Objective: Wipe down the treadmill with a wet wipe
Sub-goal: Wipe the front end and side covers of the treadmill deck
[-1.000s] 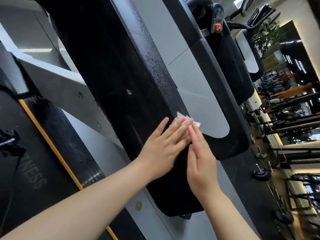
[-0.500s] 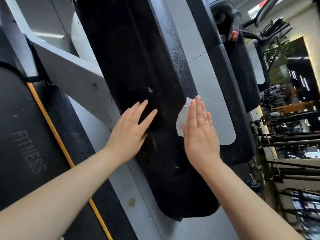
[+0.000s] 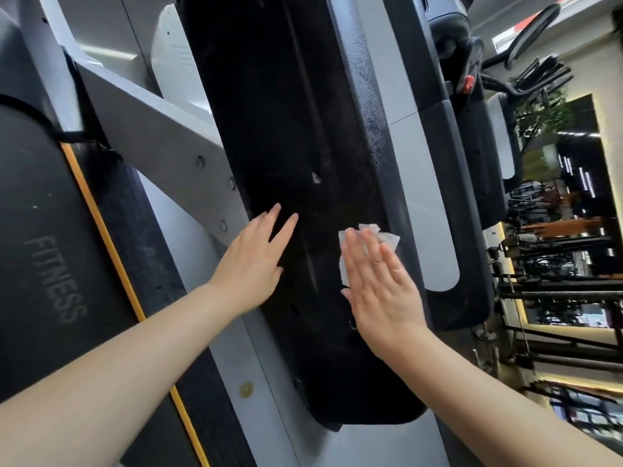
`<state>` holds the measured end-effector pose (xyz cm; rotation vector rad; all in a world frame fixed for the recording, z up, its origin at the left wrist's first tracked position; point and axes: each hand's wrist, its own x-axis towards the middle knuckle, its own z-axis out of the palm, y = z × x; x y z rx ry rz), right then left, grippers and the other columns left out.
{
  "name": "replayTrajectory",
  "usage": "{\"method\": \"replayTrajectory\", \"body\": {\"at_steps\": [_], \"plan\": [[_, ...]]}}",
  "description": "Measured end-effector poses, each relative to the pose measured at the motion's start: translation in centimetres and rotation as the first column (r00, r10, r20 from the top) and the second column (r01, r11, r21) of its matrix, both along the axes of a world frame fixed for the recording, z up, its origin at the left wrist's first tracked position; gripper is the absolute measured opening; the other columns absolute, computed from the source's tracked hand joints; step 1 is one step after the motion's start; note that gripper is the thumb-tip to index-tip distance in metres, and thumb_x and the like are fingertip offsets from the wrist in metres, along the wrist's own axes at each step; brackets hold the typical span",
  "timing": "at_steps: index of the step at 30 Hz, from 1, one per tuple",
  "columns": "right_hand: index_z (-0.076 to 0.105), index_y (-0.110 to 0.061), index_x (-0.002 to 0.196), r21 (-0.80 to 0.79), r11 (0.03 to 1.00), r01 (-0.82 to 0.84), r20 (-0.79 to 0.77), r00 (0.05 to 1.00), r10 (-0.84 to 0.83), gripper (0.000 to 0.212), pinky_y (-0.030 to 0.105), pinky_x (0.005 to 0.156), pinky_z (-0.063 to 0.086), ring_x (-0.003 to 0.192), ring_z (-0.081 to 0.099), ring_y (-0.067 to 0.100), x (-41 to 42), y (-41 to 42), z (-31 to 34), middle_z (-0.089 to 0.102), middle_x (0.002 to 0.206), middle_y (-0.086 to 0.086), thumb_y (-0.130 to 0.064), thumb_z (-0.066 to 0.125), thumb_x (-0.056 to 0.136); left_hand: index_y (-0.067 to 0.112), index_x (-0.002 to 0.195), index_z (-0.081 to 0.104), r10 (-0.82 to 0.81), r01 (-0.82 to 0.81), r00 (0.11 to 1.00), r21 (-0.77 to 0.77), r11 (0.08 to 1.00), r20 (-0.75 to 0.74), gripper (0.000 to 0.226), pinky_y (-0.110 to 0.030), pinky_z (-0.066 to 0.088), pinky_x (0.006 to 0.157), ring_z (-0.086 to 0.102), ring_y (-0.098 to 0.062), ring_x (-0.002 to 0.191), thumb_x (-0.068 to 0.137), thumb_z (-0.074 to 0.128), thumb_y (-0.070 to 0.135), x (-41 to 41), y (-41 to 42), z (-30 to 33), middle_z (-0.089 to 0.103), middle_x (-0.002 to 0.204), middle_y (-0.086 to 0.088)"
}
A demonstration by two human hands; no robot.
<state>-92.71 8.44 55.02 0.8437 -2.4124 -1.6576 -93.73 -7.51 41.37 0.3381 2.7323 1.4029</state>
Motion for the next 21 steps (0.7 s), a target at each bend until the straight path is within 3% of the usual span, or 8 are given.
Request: {"method": "replayTrajectory", "body": {"at_steps": [5,9,15,18,21], "plan": [[-0.028,0.007,0.138,0.121,0.992,0.046,0.163,0.984,-0.066,0.071,0.046,0.110,-0.024,0.136,-0.033,0.036,0.4,-1.0,-1.5,-0.030,0.149,0.020,-0.039,0.005,0.096,0.023,0.150,-0.010,-0.074,0.075,0.996,-0.014,0.997,0.043,0.088,-0.034,0.013,0.116,0.004,-0.024,0.145,0.092,0.056,0.018,0.2,-0.7,-0.4,-0.008,0.159,-0.004],[-0.036,0.013,0.129,0.313,0.949,-0.031,0.336,0.938,-0.080,0.071,0.046,0.108,-0.024,0.134,-0.033,0.036,0.1,-2.2,-3.9,-0.038,0.141,0.025,-0.037,0.006,0.101,0.023,0.150,-0.008,-0.126,0.126,0.990,-0.005,0.992,0.059,0.086,-0.033,0.017,0.115,0.005,-0.022,0.145,0.092,0.054,0.012,0.3,-1.1,-0.8,-0.009,0.159,0.000],[-0.016,0.009,0.141,0.473,0.868,-0.153,0.439,0.895,-0.081,0.072,0.044,0.114,-0.011,0.143,-0.014,0.034,-0.4,-4.8,-9.2,-0.014,0.155,0.021,-0.042,0.014,0.102,0.024,0.150,-0.007,-0.140,0.142,0.987,-0.017,0.990,0.080,0.084,-0.031,0.017,0.115,0.003,-0.020,0.145,0.092,0.050,0.004,0.6,-2.4,-1.3,-0.009,0.159,0.003],[-0.020,0.008,0.139,0.519,0.822,-0.234,0.490,0.869,-0.062,0.069,0.044,0.113,-0.013,0.143,-0.016,0.033,-0.3,-4.6,-7.2,-0.017,0.155,0.019,-0.040,0.013,0.102,0.022,0.151,-0.006,-0.144,0.146,0.985,-0.017,0.989,0.091,0.083,-0.030,0.017,0.115,0.005,-0.019,0.144,0.092,0.049,0.002,0.8,-3.3,-1.5,-0.008,0.159,0.002],[-0.031,0.004,0.136,0.506,0.798,-0.326,0.500,0.865,0.036,0.070,0.048,0.105,-0.026,0.135,-0.031,0.033,-0.2,-3.2,-2.5,-0.034,0.147,0.018,-0.043,0.009,0.101,0.020,0.151,-0.003,-0.149,0.149,0.978,0.010,0.989,0.149,0.080,-0.030,0.018,0.114,0.008,-0.021,0.144,0.092,0.047,0.002,1.1,-3.8,-1.9,-0.007,0.159,0.000]]}}
